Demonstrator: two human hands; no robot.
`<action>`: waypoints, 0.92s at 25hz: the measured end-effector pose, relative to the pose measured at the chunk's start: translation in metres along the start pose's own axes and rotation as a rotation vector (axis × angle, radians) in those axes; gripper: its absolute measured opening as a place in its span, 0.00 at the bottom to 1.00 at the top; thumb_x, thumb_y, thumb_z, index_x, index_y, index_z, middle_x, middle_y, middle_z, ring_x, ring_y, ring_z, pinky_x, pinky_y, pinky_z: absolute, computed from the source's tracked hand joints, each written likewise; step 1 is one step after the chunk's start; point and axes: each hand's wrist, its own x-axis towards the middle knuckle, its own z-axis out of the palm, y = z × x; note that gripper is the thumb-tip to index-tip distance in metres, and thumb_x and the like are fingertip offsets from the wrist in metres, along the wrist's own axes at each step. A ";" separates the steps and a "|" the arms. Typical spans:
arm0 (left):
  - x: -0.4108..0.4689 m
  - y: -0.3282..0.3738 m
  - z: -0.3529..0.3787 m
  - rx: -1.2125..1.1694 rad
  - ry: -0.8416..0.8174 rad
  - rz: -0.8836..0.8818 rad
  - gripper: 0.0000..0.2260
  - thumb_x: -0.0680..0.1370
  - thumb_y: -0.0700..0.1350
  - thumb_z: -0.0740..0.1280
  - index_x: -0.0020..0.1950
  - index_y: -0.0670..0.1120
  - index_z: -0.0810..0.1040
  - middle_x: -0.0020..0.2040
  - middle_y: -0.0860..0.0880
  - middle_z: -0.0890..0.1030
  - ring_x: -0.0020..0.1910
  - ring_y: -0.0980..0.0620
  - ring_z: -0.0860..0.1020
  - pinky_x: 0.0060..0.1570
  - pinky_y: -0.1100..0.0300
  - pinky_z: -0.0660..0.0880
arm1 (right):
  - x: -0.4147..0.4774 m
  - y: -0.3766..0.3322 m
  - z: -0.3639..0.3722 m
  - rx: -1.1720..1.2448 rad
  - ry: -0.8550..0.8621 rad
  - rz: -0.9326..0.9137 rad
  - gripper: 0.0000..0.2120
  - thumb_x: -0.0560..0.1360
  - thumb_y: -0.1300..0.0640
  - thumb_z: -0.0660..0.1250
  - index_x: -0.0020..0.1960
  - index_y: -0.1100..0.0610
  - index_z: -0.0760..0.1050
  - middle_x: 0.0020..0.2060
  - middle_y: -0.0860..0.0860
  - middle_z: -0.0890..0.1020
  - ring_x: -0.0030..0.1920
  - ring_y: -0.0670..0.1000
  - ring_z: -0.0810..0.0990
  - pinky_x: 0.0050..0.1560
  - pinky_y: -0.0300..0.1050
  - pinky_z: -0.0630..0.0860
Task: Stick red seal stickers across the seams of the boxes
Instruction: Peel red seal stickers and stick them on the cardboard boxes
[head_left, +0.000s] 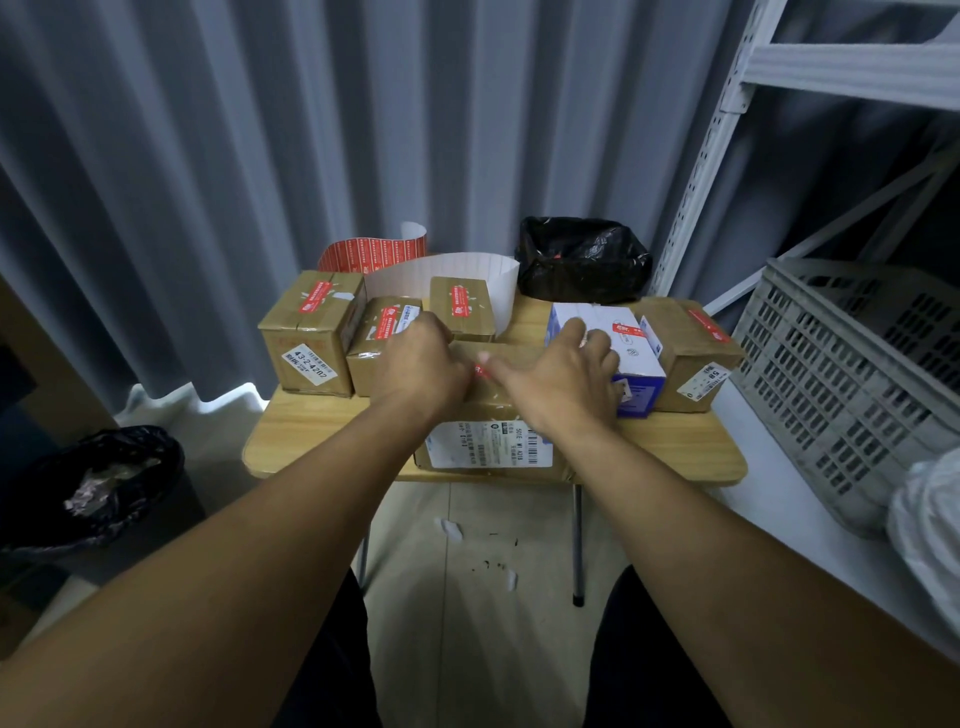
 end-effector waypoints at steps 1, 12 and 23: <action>0.000 0.000 0.001 0.002 0.000 0.001 0.13 0.77 0.49 0.71 0.60 0.46 0.77 0.51 0.47 0.81 0.48 0.47 0.78 0.41 0.55 0.72 | 0.000 -0.003 0.003 -0.040 -0.020 -0.008 0.48 0.69 0.28 0.68 0.76 0.57 0.58 0.73 0.57 0.63 0.73 0.61 0.62 0.66 0.62 0.67; 0.000 0.001 -0.002 -0.008 -0.030 -0.029 0.11 0.78 0.44 0.68 0.60 0.46 0.78 0.51 0.47 0.80 0.48 0.47 0.78 0.41 0.55 0.73 | 0.010 0.005 0.001 0.051 -0.068 0.002 0.40 0.75 0.39 0.69 0.80 0.52 0.56 0.74 0.57 0.64 0.73 0.60 0.64 0.66 0.59 0.69; -0.001 0.002 -0.004 -0.050 -0.050 -0.029 0.11 0.78 0.44 0.70 0.59 0.46 0.77 0.48 0.49 0.77 0.48 0.49 0.78 0.40 0.57 0.73 | 0.012 0.018 0.001 0.182 -0.011 -0.018 0.26 0.82 0.54 0.60 0.79 0.52 0.60 0.73 0.54 0.68 0.72 0.59 0.67 0.65 0.56 0.71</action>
